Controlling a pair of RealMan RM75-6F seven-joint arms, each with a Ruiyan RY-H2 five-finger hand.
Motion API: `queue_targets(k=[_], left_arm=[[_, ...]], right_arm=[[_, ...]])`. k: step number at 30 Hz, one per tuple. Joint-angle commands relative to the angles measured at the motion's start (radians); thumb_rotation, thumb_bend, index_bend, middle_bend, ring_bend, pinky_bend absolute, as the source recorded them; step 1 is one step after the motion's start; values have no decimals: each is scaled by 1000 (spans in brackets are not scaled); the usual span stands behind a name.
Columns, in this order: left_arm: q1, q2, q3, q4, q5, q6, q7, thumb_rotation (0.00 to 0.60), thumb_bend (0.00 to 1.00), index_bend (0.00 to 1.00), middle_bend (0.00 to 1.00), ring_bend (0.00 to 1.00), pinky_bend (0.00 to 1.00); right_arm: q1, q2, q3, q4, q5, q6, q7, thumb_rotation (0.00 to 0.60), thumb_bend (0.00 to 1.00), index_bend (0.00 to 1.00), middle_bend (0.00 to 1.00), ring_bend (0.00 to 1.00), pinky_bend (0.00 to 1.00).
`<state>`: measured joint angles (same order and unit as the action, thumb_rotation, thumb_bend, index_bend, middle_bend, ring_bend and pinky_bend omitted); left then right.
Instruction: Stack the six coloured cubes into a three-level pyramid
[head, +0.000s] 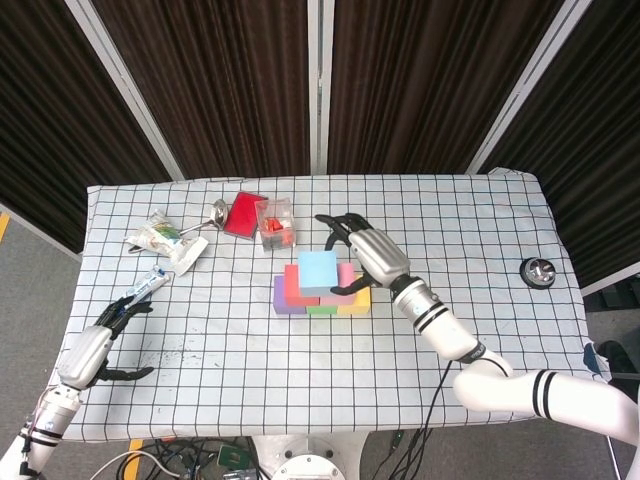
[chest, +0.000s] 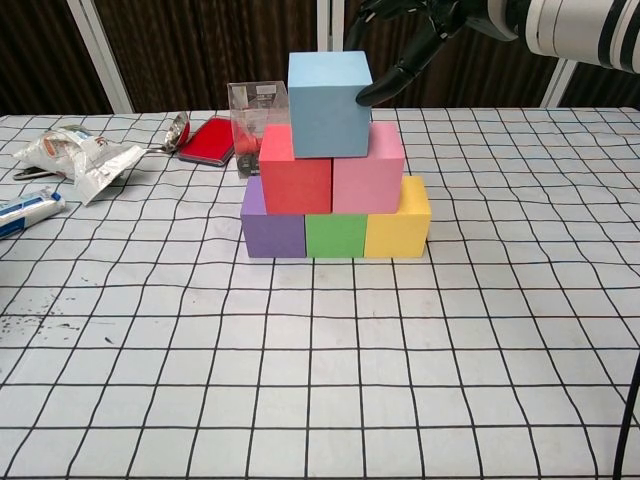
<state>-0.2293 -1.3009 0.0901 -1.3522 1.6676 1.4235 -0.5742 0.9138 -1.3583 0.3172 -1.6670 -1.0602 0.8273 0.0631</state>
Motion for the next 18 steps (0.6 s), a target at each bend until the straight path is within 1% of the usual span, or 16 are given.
queue_targets(k=[1,18], left_arm=[[0,0,-1,0,0,1,0,600,0,123,179,12,62],[3,-2,0,6,-2,3,-5,600,0,123,179,12,62]], right_arm=[[1,-1,0,0,2,1,-3,600,113,0,499,82,0],[7,-12,3,8,24,5,-17,600,117,0,500,82,0]])
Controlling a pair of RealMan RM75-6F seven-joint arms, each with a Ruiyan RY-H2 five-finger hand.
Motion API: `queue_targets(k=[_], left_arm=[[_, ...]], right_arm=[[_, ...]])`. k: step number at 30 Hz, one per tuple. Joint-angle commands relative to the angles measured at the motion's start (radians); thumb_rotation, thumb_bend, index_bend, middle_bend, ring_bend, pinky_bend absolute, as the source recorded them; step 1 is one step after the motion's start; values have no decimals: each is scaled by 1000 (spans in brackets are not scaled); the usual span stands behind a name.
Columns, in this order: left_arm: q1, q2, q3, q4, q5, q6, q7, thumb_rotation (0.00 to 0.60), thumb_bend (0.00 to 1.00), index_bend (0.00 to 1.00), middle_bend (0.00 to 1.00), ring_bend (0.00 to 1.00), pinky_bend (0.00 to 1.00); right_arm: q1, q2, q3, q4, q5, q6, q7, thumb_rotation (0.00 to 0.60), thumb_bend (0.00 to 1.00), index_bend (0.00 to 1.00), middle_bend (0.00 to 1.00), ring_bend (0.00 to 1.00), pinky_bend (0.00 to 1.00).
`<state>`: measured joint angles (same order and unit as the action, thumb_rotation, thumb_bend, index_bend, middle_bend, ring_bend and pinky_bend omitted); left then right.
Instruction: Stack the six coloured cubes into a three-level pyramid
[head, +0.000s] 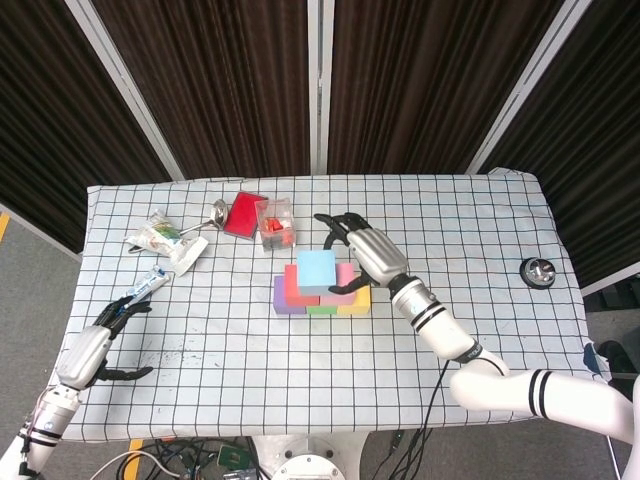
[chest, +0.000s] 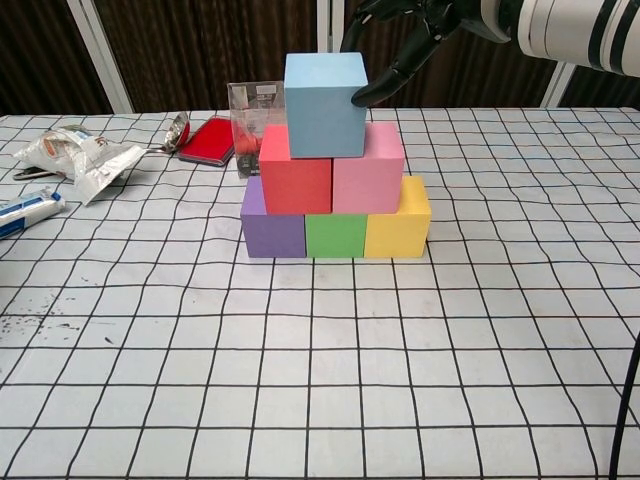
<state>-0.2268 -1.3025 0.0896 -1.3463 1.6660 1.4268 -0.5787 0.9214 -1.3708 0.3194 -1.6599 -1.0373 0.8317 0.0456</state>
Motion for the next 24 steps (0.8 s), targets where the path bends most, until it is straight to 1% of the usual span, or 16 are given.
queue_targets(k=[1,24], left_arm=[[0,0,0,1,0,0,-1,600,0,123,179,12,62],[-1,6,-3,-13,2,2,11,600,0,123,179,12,63]], right_arm=[[0,0,1,1,2,0,1,600,118,0,500,82,0],[3,8,-4,4,7,-17,2,600,118,0,499,82,0]])
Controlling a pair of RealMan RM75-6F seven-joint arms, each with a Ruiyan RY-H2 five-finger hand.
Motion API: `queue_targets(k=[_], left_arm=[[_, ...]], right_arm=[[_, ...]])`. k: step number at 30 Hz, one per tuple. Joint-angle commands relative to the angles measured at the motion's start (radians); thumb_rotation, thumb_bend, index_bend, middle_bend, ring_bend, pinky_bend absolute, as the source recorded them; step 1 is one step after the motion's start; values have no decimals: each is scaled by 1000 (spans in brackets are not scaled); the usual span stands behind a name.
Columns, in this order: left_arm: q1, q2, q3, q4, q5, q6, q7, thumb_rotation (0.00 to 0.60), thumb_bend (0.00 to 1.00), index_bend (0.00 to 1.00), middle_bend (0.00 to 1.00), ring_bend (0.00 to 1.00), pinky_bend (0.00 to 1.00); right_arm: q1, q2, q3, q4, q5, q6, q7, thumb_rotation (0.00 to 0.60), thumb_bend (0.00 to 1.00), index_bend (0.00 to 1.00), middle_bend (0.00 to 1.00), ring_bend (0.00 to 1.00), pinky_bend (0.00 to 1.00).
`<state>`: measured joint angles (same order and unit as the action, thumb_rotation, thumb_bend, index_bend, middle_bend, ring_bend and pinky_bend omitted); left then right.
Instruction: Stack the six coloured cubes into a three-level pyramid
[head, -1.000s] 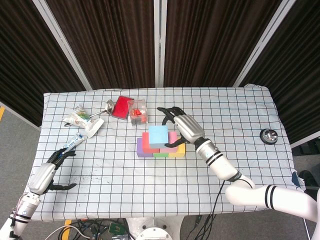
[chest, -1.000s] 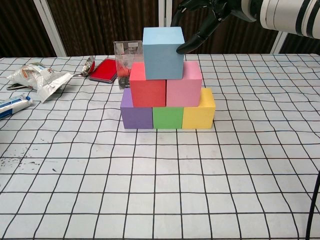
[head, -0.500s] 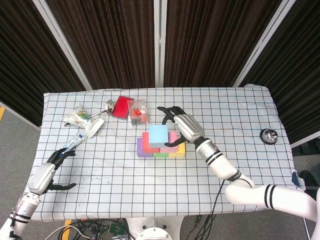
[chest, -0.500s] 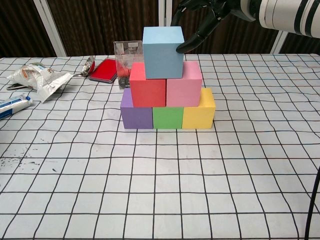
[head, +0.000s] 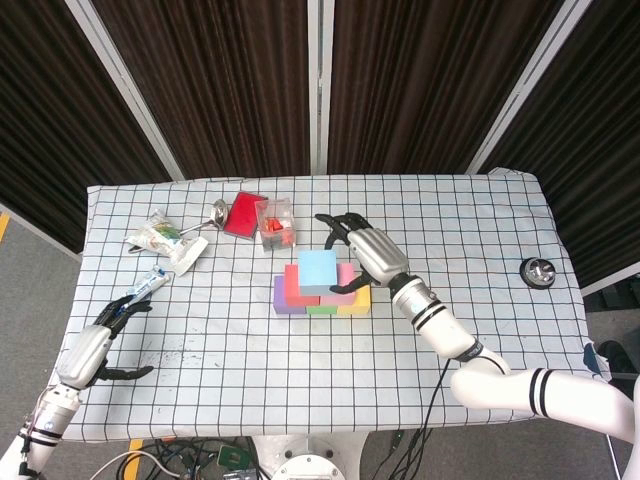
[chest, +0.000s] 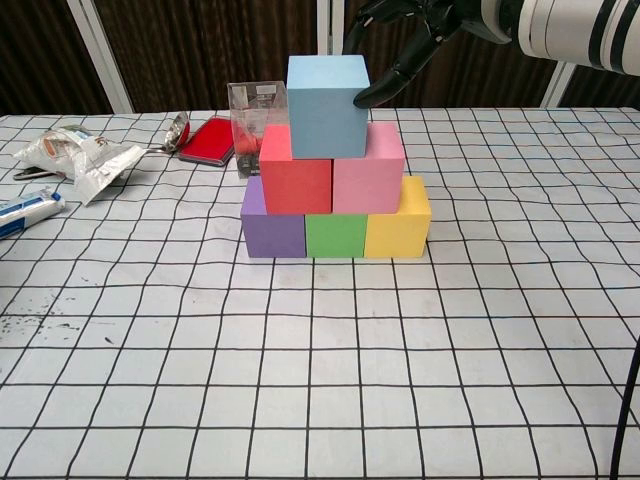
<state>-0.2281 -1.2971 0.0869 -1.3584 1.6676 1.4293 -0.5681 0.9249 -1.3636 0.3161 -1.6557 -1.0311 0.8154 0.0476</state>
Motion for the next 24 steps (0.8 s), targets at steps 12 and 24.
queue_targets(k=[12,24], left_arm=[[-1,1,-1,-1,-3,-5,1,600,0,123,179,12,62],[1,1,0,2,-2,-1,-3,600,0,123,179,12,62]], right_arm=[[8,-3,-5,5,16,-13,-9,600,114,0,463,82,0],[10,4,0,-6,20,-19,-1,600,74,0,308,49,0]])
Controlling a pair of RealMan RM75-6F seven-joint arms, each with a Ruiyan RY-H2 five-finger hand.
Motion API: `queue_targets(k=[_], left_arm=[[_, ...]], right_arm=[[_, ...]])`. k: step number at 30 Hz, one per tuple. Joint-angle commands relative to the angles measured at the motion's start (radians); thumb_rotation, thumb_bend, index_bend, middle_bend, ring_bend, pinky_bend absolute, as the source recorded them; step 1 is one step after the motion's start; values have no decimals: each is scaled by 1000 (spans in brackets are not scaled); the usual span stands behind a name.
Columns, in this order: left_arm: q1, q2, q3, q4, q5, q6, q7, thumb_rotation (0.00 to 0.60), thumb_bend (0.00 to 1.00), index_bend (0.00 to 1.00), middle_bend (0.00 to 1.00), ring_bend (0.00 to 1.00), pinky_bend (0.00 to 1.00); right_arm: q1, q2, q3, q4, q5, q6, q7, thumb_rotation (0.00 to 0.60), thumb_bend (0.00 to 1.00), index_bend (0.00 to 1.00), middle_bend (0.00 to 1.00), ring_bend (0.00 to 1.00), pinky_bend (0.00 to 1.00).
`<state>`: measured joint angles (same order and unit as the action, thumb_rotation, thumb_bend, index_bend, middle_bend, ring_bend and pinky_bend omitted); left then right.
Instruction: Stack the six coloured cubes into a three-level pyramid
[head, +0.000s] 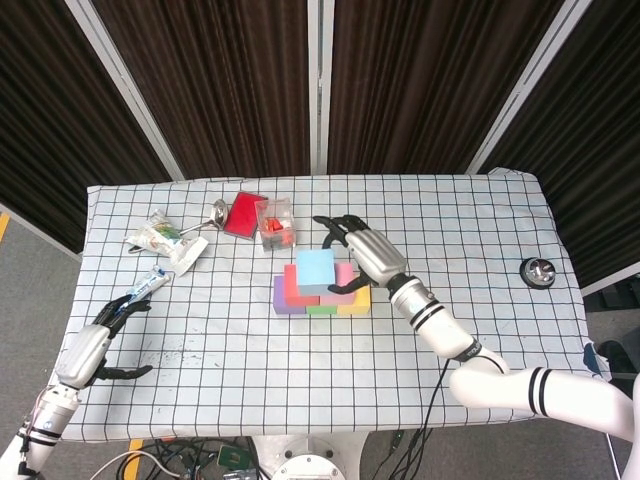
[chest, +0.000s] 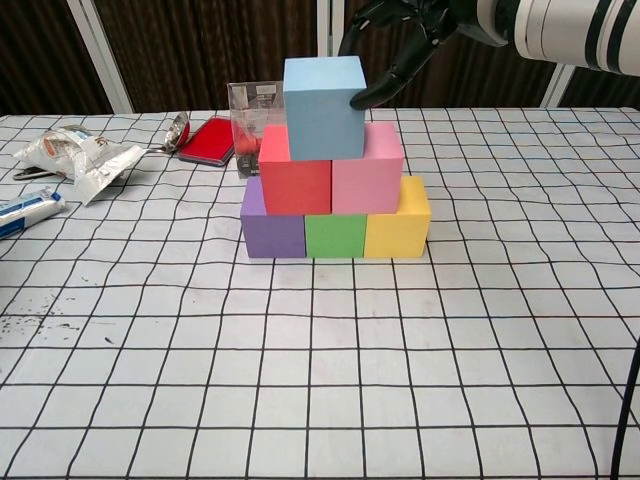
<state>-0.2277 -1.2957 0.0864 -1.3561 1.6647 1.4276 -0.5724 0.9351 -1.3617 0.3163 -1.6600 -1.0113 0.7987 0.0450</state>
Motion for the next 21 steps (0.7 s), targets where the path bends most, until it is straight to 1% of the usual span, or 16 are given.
queue_targets(k=[1,6,11,17,21], left_arm=[[0,0,0,0,0,0,1,600,0,123,179,12,62],[-1,0,-2,-1,0,0,2,600,0,123,179,12,62],[-4,-2,-3,-2,0,-4,7,600,0,123,179,12,62],[-15,-11,-8,-11,1,-16,18,600,0,123,179,12,62],[-16,-17,-9,-16,-3,-20,27,600,0,123,179,12,62]], right_arm=[[0,4,-1,-3,-1,-5,3,600,70,0,294,41,0],[-5,9,4,-10,-7,2,15,600,60,0,256,20,0],[-24,35,10,-42,-30,17,39,600,41,0,220,2,0],[-63,84,3,-99,-65,43,67,600,17,0,210,0,0],[-79,92,-6,-106,-84,50,83,600,11,0,201,0,0]])
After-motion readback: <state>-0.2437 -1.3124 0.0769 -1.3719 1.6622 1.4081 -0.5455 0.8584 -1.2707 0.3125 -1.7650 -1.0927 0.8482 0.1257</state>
